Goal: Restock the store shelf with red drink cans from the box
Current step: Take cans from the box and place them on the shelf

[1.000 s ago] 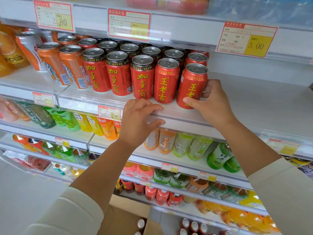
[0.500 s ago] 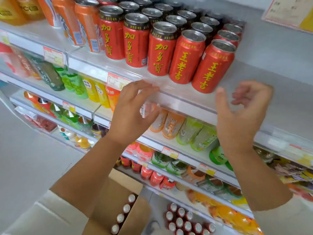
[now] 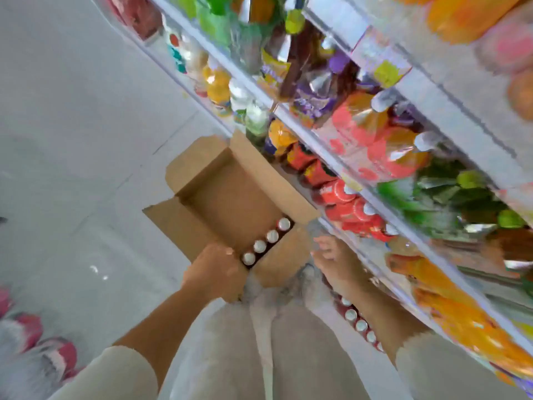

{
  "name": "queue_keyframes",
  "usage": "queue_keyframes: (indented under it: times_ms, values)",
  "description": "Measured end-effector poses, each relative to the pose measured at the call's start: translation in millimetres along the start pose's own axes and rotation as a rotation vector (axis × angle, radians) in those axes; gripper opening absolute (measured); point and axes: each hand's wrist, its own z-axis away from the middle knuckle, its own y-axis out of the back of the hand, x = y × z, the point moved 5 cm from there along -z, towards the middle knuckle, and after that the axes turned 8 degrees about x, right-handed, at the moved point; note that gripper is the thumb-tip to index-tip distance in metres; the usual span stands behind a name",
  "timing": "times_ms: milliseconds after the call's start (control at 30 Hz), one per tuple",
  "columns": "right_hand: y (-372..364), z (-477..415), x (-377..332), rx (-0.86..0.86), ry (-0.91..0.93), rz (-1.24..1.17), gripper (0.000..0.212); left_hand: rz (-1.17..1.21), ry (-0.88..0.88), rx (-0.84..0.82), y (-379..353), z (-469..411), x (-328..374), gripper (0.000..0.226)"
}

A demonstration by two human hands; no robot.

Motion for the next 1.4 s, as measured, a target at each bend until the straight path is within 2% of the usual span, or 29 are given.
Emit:
queue_keyframes:
  times_ms: [100, 167, 267, 367, 500, 600, 733, 867, 933, 1033, 1200, 1400]
  values:
    - [-71.5, -72.9, 50.1, -0.061, -0.052, 0.106, 0.036, 0.000, 0.002, -0.109, -64.3, -63.3, -26.2, 0.034]
    - [-115.2, -119.1, 74.5, -0.102, -0.043, 0.174, 0.040, 0.093, 0.062, -0.097, -113.8, -113.9, -47.8, 0.031]
    - [-166.8, -193.8, 98.3, -0.122, 0.072, 0.255, 0.031, 0.268, 0.123, -0.074, -188.2, -192.8, -65.6, 0.032]
    - [-207.8, -267.2, 121.4, -0.088, 0.211, 0.374, 0.033, 0.371, 0.138, -0.068, -243.0, -265.7, -67.8, 0.034]
    - [-264.4, -316.5, 162.8, -0.200, 0.304, 0.573, 0.059, 0.388, 0.138, -0.045, -296.9, -329.0, -65.6, 0.062]
    - [-281.6, -329.1, 185.9, -0.200, 0.288, 0.704, 0.078, 0.342, 0.103, -0.068, -330.9, -354.0, -59.9, 0.078]
    - [-290.1, -348.6, 197.2, -0.254, 0.275, 0.772, 0.090, 0.247, -0.004, -0.092, -355.6, -376.6, -48.0, 0.089]
    - [-300.8, -366.9, 202.2, -0.375, 0.229, 0.702, 0.091, 0.277, -0.078, -0.074, -361.4, -392.5, -45.5, 0.083]
    - [-301.2, -369.1, 200.3, -0.354, 0.227, 0.661, 0.084, 0.388, -0.027, -0.063, -357.7, -392.7, -52.5, 0.079]
    - [-286.6, -354.6, 188.5, -0.284, 0.220, 0.561, 0.079, 0.579, 0.103, 0.053, -330.4, -374.3, -66.9, 0.076]
    - [-222.2, -284.9, 124.9, -0.150, 0.256, 0.284, 0.074, 0.661, 0.158, 0.235, -234.4, -302.0, -75.9, 0.073]
    - [-111.8, -155.6, -3.1, -0.027, 0.287, 0.095, 0.069, 0.659, 0.115, 0.361, -83.8, -163.3, -43.1, 0.065]
